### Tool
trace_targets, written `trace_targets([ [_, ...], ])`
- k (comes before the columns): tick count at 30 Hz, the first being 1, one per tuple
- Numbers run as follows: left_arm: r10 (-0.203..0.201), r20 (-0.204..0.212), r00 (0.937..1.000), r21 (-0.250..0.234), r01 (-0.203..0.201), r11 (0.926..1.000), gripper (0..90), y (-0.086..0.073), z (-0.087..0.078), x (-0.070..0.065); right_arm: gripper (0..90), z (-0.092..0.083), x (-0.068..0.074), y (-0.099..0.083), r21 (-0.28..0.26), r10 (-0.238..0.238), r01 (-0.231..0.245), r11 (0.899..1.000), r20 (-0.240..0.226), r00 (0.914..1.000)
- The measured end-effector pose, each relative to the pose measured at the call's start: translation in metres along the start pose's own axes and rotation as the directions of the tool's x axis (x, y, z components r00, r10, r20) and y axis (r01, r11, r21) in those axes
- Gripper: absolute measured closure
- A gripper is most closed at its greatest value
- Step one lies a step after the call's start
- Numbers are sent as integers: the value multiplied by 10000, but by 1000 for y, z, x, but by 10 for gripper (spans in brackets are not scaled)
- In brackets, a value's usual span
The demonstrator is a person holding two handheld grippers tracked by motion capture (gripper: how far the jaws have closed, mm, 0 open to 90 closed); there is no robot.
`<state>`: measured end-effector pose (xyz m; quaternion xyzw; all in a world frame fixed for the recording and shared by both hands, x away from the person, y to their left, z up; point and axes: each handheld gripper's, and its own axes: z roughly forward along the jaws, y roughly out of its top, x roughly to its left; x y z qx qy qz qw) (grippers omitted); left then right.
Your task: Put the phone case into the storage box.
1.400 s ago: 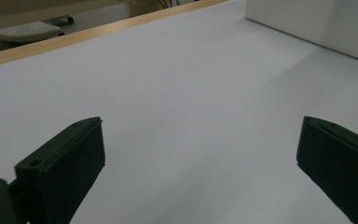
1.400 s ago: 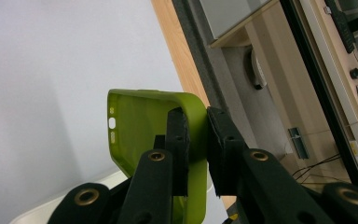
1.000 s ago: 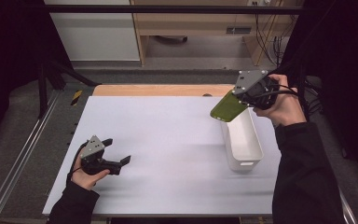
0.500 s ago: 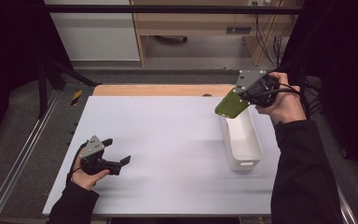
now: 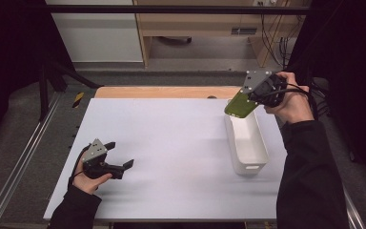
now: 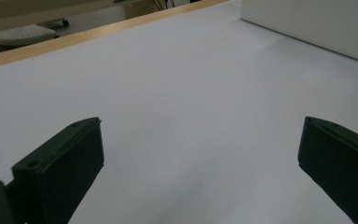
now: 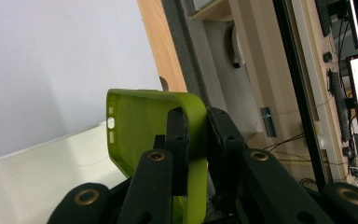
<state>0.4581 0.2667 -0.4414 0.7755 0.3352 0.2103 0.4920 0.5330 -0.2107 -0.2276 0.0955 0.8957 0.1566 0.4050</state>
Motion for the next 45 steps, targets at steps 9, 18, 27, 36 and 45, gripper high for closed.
trace_targets([
  [9,28,15,10000,2,-28,10000,0,0,0,1,797,4,-6,-4,305,-268,265,9992,70,9996],
  [18,31,45,10000,26,-31,10000,0,-1,1,1,797,12,-11,-6,442,-768,769,9961,-46,9970],
  [27,31,61,10000,75,-31,10000,0,-2,2,2,796,25,-16,-6,632,-1196,1217,9906,-360,9922],
  [36,-6,76,10000,84,5,10000,0,-3,3,4,796,44,-24,-7,776,-1570,1625,9836,-722,9850],
  [45,-29,88,10000,121,28,9999,0,-5,3,5,796,55,-27,-9,800,-1911,1989,9768,-956,9769],
])
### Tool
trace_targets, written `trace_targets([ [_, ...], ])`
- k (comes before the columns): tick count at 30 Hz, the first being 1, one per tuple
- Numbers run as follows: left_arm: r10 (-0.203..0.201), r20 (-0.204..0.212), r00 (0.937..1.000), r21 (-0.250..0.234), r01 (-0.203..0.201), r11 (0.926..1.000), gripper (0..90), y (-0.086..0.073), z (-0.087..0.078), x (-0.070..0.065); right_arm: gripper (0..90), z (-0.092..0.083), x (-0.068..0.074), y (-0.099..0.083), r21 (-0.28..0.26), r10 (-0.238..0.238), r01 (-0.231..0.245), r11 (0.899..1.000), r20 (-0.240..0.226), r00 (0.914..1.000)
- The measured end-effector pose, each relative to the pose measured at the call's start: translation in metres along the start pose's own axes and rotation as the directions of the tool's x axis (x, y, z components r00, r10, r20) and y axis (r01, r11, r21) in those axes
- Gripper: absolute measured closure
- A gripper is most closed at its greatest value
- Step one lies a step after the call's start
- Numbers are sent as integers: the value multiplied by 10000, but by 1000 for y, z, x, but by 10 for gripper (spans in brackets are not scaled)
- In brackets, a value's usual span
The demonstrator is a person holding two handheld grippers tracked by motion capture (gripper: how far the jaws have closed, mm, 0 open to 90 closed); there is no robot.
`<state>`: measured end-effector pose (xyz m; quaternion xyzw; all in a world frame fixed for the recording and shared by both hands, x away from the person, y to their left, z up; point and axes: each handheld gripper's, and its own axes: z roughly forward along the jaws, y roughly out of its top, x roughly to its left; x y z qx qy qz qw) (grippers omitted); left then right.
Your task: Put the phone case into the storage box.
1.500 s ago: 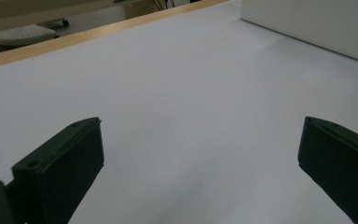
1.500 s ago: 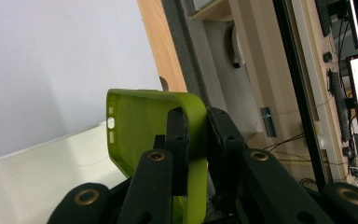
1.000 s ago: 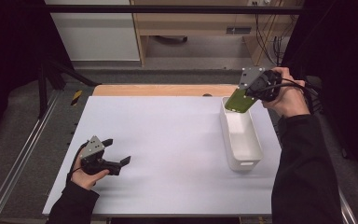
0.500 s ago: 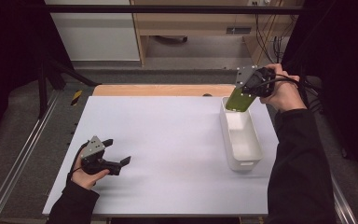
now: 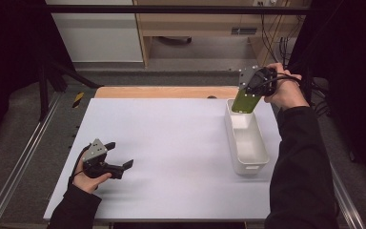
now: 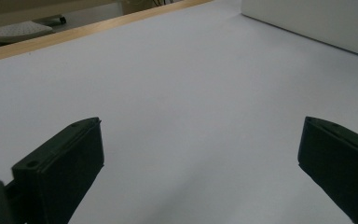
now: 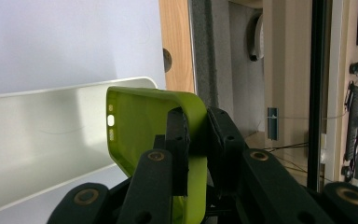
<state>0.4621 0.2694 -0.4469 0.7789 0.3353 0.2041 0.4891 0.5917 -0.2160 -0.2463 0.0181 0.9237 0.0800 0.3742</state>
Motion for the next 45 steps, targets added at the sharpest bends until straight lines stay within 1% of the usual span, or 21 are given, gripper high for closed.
trace_targets([
  [2,11,10,10000,17,-11,10000,0,0,0,0,796,3,-2,-1,-40,-18,18,10000,-55,10000],
  [3,20,18,10000,26,-20,10000,0,0,0,0,796,7,-4,-1,-9,-59,59,10000,-187,9998],
  [5,16,23,10000,29,-16,10000,0,0,0,0,796,8,-4,-2,-2,-45,45,10000,-212,9998],
  [9,20,8,10000,59,-20,10000,0,-1,1,0,796,17,-7,-2,-46,-200,198,9998,-360,9992],
  [10,22,13,10000,84,-23,10000,0,-1,2,0,796,18,-7,-2,-4,-116,116,9999,-390,9992],
  [11,21,16,10000,100,-22,9999,0,-1,2,0,796,20,-7,-2,50,-109,111,9999,-444,9990],
  [12,34,29,10000,131,-34,9999,0,-2,3,-1,796,24,-9,-2,-15,-217,217,9998,-509,9985],
  [15,46,47,10000,170,-47,9998,0,-2,4,-1,796,28,-10,-2,-68,-213,210,9998,-539,9983],
  [16,60,42,10000,181,-61,9998,0,-2,4,-1,795,29,-11,-2,3,-143,144,9999,-557,9983],
  [18,78,48,10000,197,-79,9998,0,-3,5,-1,796,34,-13,-2,-9,-311,311,9995,-595,9977],
  [20,74,57,10000,209,-75,9998,0,-3,5,-1,796,38,-14,-2,7,-294,295,9996,-636,9975],
  [23,67,56,10000,241,-69,9997,0,-4,6,0,796,44,-16,-3,71,-429,436,9990,-705,9966],
  [26,65,65,10000,260,-66,9996,0,-4,6,0,796,47,-15,-3,5,-523,525,9986,-692,9962],
  [27,55,75,10000,278,-57,9996,0,-5,7,0,796,49,-15,-3,12,-626,628,9980,-665,9958],
  [31,29,71,10000,291,-31,9996,0,-5,7,1,796,53,-16,-4,6,-690,693,9976,-738,9949],
  [32,33,76,10000,293,-35,9996,0,-5,7,1,796,54,-16,-4,39,-647,652,9979,-751,9951],
  [36,13,62,10000,297,-15,9996,0,-6,7,1,796,59,-17,-5,10,-756,759,9971,-718,9946],
  [37,17,61,10000,309,-19,9995,0,-6,7,1,796,59,-17,-5,85,-855,864,9962,-715,9938],
  [41,14,54,10000,307,-16,9995,0,-6,7,2,795,65,-18,-6,29,-769,773,9970,-736,9943],
  [45,0,51,10000,335,-2,9994,0,-6,8,1,796,67,-17,-6,49,-826,832,9965,-767,9936],
])
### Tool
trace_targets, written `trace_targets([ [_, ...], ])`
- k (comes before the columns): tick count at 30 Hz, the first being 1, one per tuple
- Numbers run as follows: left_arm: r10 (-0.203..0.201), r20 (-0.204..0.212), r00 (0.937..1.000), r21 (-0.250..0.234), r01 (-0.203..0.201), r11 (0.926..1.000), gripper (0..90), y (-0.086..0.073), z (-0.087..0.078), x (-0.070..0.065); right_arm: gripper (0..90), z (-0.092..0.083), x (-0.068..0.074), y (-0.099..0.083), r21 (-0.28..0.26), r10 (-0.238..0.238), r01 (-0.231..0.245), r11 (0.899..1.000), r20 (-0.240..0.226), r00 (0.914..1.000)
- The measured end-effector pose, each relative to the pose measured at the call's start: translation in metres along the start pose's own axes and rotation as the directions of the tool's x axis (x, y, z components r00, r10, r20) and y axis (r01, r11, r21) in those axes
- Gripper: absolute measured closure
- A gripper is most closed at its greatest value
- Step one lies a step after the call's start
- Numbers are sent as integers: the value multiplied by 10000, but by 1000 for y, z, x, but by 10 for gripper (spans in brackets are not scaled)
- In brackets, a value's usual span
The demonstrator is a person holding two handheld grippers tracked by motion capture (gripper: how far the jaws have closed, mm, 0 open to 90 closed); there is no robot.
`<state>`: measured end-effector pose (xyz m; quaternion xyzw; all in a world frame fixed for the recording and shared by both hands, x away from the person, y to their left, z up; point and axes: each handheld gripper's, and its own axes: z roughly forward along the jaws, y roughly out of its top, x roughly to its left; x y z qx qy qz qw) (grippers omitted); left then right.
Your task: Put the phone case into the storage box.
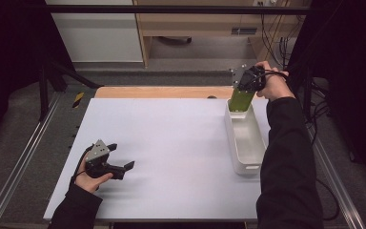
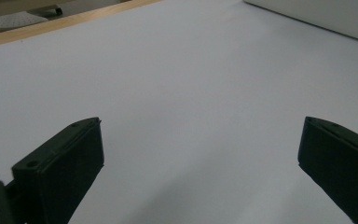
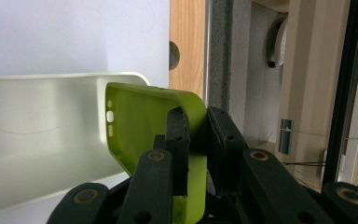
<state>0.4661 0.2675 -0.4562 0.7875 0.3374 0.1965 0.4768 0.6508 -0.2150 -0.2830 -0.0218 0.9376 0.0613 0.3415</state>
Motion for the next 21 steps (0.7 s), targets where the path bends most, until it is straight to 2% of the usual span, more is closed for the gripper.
trace_targets([
  [6,40,-17,10000,37,-40,10000,0,0,0,0,796,3,0,-3,-19,-88,88,10000,-31,10000],
  [13,49,-4,10000,46,-49,10000,0,0,1,0,796,8,1,-5,-38,19,-20,10000,-109,9999],
  [21,90,-15,10000,114,-90,9999,0,-1,2,0,796,19,3,-4,10,-207,207,9998,-297,9993],
])
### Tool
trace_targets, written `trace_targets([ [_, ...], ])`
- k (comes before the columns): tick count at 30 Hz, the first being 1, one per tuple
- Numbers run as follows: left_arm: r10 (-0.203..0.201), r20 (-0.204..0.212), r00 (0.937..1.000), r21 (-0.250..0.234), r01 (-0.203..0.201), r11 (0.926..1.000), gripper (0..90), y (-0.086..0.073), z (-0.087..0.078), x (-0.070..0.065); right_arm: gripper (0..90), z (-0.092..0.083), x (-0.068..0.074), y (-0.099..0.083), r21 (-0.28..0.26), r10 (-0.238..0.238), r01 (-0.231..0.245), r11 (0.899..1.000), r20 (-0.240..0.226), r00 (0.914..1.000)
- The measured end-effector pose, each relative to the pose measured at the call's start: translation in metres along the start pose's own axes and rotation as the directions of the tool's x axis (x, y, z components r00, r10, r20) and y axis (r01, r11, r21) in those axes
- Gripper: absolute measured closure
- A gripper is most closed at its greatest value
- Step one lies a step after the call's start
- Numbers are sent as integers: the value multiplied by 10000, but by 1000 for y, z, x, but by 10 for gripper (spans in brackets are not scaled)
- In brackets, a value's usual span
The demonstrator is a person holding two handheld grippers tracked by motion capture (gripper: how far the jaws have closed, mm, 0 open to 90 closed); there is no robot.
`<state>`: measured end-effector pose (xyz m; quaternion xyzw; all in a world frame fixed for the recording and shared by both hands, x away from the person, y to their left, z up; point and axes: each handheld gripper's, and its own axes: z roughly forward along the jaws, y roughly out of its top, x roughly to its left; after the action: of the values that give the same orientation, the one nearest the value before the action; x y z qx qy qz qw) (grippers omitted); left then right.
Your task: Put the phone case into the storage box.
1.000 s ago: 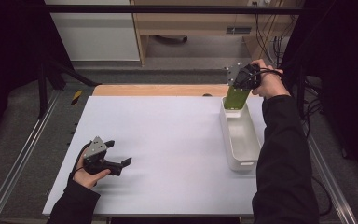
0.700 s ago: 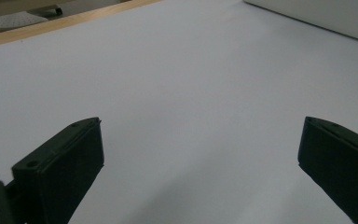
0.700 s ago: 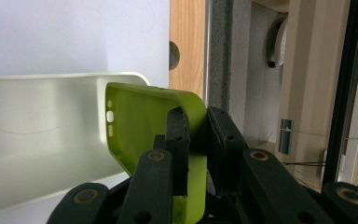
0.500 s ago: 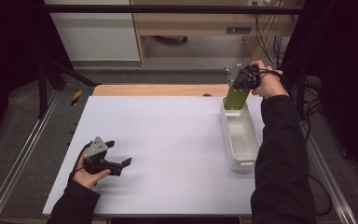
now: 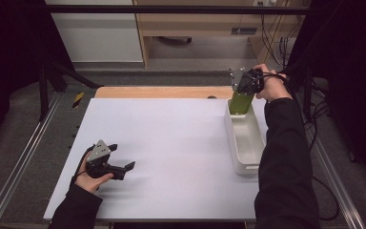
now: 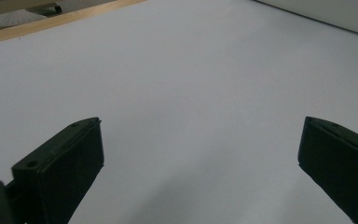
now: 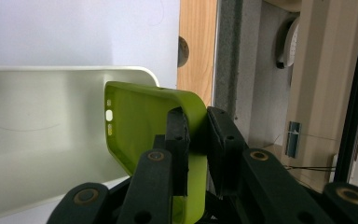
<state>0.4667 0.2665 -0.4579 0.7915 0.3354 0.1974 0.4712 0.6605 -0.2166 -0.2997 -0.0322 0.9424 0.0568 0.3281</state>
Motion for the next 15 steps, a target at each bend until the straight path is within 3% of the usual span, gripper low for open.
trace_targets([
  [15,-26,-6,10000,44,26,10000,0,-1,1,0,795,19,1,4,214,-289,295,9993,-292,9992],
])
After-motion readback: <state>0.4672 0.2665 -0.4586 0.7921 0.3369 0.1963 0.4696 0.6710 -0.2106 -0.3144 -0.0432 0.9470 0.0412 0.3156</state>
